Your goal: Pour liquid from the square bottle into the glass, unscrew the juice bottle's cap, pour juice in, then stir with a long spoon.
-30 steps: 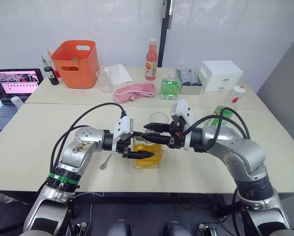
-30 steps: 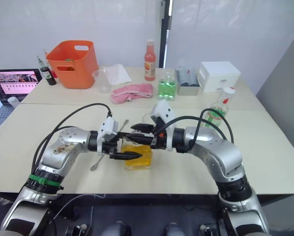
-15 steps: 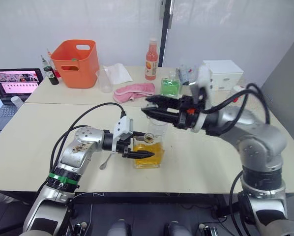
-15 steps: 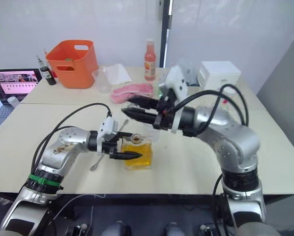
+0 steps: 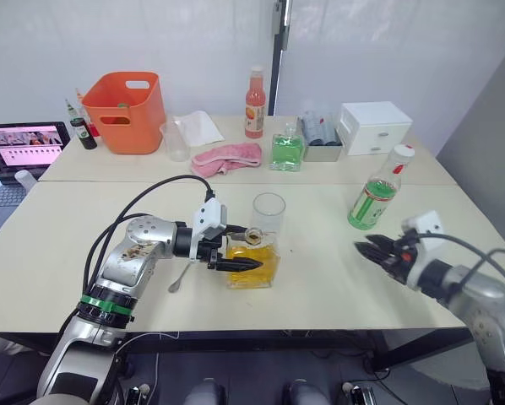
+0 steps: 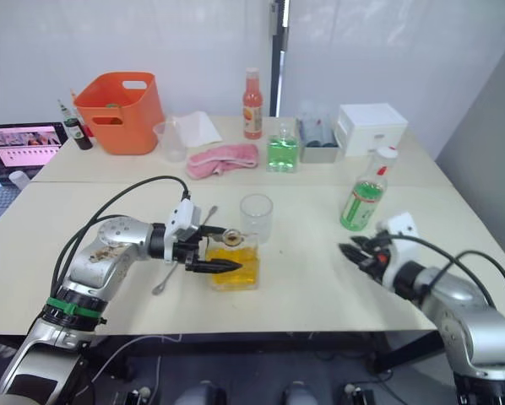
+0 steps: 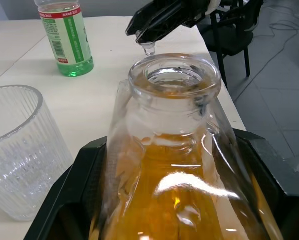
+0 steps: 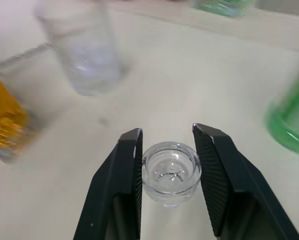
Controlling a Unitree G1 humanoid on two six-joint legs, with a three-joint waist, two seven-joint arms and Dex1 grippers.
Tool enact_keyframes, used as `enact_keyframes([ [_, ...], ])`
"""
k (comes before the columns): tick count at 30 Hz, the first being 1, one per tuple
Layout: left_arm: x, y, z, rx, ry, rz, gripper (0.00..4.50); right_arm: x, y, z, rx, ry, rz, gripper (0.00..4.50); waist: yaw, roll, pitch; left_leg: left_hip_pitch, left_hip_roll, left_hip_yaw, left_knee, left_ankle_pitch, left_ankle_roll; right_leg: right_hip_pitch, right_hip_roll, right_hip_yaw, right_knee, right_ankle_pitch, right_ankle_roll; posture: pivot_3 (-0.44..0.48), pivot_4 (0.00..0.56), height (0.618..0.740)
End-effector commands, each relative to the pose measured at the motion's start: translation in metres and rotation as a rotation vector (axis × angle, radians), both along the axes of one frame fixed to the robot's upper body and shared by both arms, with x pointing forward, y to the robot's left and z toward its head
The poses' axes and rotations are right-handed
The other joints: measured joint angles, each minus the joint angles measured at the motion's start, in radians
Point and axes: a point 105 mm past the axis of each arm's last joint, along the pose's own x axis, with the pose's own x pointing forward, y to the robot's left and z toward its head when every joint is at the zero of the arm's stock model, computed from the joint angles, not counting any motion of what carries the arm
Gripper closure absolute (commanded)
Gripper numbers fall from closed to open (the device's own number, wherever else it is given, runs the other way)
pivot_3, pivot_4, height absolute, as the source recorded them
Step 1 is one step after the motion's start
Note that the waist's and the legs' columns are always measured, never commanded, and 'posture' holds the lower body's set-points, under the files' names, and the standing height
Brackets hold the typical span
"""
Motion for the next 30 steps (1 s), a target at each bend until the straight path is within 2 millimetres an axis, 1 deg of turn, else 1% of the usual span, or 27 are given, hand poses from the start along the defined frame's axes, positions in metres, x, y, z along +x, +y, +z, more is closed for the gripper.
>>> enact_keyframes([
  [1,0.002,-0.001,0.005,0.001,-0.021,-0.004,1.69,0.007,-0.032,0.002,-0.031,-0.108,-0.236,3.46,-0.001,0.001,0.0,0.0,0.0,0.0,0.0,0.0,0.0,0.0,0.0,0.0,0.001,0.0,0.0,0.0,0.15,0.715],
  [3,0.002,-0.001,0.005,0.002,-0.02,-0.006,1.69,0.012,-0.041,-0.004,-0.024,-0.122,-0.33,3.46,-0.002,0.001,0.0,0.0,0.0,0.001,0.0,0.001,-0.001,0.0,0.0,0.001,0.001,0.0,0.0,0.0,0.15,0.715],
  [6,0.002,-0.002,0.004,0.005,-0.019,-0.01,1.69,0.021,-0.054,-0.021,0.004,-0.12,-0.486,3.46,-0.003,0.002,0.0,0.0,0.0,0.0,0.0,0.001,-0.001,0.0,0.0,0.001,0.0,0.0,0.0,0.0,0.15,0.715],
  [8,0.002,-0.002,0.004,0.004,-0.02,-0.011,1.69,0.026,-0.057,-0.029,0.021,-0.107,-0.531,3.46,-0.002,0.002,0.0,-0.001,-0.001,0.001,0.0,0.001,-0.001,-0.001,0.0,0.001,0.0,0.0,0.0,0.0,0.15,0.715],
  [14,0.003,-0.002,0.005,0.003,-0.023,-0.011,1.69,0.035,-0.057,-0.04,0.027,-0.061,-0.557,3.46,-0.002,0.002,0.0,-0.001,-0.001,0.0,0.0,0.001,-0.001,0.0,0.0,0.001,0.0,0.0,0.0,0.0,0.15,0.715],
  [19,0.004,-0.001,0.005,0.002,-0.024,-0.007,1.69,0.038,-0.057,-0.044,0.034,-0.047,-0.56,3.46,-0.003,0.002,0.0,-0.001,-0.001,0.0,0.0,0.001,-0.001,0.0,0.0,0.001,0.0,0.0,0.0,0.0,0.15,0.715],
  [20,0.004,-0.001,0.005,0.002,-0.024,-0.006,1.69,0.038,-0.057,-0.045,0.03,-0.037,-0.559,2.96,-0.003,0.002,0.0,0.0,-0.001,0.0,0.0,0.001,-0.001,0.0,0.0,0.001,0.0,0.0,0.0,0.0,0.15,0.715],
  [21,0.004,-0.001,0.005,0.002,-0.024,-0.005,1.69,0.038,-0.056,-0.047,0.029,-0.029,-0.557,2.34,-0.003,0.002,0.0,0.0,-0.001,0.0,0.0,0.001,-0.001,0.0,0.0,0.001,0.0,0.0,0.0,0.0,0.15,0.715],
  [23,0.004,0.0,0.005,0.002,-0.025,-0.004,1.69,0.038,-0.055,-0.049,0.027,-0.009,-0.545,1.75,-0.003,0.002,0.0,-0.001,-0.001,0.0,0.0,0.001,-0.001,0.0,0.0,0.001,0.0,0.0,0.0,0.0,0.15,0.715],
  [28,0.005,0.001,0.005,0.003,-0.025,0.0,1.69,0.039,-0.056,-0.05,0.034,0.02,-0.559,0.04,-0.004,0.003,0.0,0.0,0.0,0.0,0.0,0.001,-0.001,0.0,0.0,0.001,0.0,0.0,0.0,0.0,0.15,0.715],
  [30,0.005,0.001,0.005,0.003,-0.026,0.001,1.69,0.039,-0.057,-0.047,0.043,0.008,-0.56,0.0,-0.005,0.003,0.0,0.0,0.0,0.0,0.0,0.001,-0.001,0.0,0.0,0.001,0.0,0.0,0.0,0.0,0.15,0.715],
])
